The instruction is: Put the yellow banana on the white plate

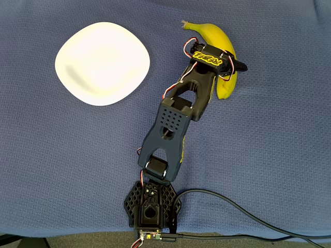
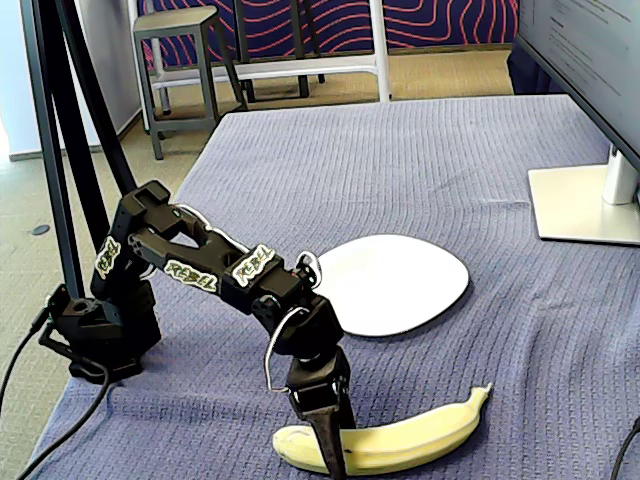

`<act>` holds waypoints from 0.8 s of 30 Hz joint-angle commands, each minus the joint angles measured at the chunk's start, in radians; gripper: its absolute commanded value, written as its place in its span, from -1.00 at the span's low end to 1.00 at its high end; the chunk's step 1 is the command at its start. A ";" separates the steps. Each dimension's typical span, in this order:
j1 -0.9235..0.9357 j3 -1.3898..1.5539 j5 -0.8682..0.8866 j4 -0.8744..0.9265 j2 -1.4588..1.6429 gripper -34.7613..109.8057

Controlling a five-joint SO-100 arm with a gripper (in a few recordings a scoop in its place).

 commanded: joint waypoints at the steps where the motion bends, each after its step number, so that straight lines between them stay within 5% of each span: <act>1: 0.018 -0.067 -0.002 -0.005 -0.006 -0.04; 24: 0.040 -0.091 -0.012 0.006 0.023 -0.52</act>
